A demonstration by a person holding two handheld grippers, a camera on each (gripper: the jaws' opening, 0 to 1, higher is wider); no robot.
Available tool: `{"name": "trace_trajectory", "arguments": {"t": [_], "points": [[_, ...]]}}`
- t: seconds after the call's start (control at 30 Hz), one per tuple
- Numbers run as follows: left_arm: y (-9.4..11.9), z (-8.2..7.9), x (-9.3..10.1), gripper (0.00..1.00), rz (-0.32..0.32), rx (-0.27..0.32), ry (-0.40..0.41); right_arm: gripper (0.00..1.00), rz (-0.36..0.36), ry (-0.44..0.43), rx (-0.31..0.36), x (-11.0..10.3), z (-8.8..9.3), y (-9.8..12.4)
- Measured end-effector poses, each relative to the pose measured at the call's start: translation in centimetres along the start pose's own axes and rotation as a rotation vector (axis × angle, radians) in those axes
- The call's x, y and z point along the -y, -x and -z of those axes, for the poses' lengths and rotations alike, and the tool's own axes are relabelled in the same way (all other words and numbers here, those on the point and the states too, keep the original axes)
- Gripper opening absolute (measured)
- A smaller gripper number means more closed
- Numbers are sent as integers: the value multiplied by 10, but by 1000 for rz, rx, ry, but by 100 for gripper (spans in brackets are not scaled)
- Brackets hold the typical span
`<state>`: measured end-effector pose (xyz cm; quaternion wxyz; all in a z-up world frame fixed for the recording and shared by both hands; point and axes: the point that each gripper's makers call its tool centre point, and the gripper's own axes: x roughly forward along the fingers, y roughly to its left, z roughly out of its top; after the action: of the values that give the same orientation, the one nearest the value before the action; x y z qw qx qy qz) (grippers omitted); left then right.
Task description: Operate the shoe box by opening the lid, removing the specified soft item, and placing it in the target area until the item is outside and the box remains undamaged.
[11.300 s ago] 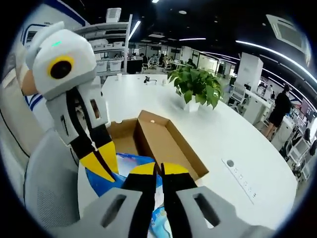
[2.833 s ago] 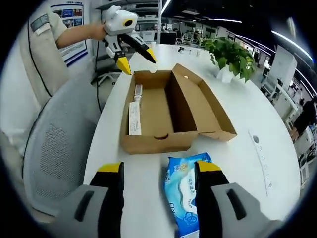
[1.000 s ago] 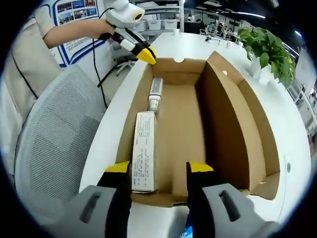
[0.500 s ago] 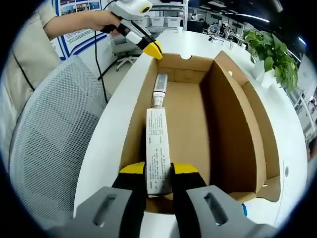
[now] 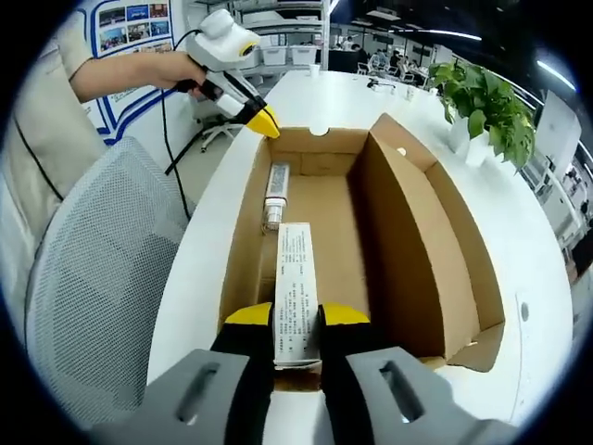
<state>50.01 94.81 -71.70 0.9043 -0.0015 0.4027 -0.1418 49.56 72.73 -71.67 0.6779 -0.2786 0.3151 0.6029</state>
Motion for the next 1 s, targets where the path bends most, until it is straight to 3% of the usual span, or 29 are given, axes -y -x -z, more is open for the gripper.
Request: {"name": "trace_trajectory", "arguments": {"t": [0.2, 0.57, 1.0], "points": [[0, 0, 0, 3, -1, -2, 3, 15, 14, -7, 31, 3, -11, 14], [1, 0, 0, 3, 1, -4, 5, 15, 48, -5, 84, 14, -35, 59], [0, 0, -1, 3, -4, -12, 4, 15, 84, -27, 123, 33, -29, 109]]}}
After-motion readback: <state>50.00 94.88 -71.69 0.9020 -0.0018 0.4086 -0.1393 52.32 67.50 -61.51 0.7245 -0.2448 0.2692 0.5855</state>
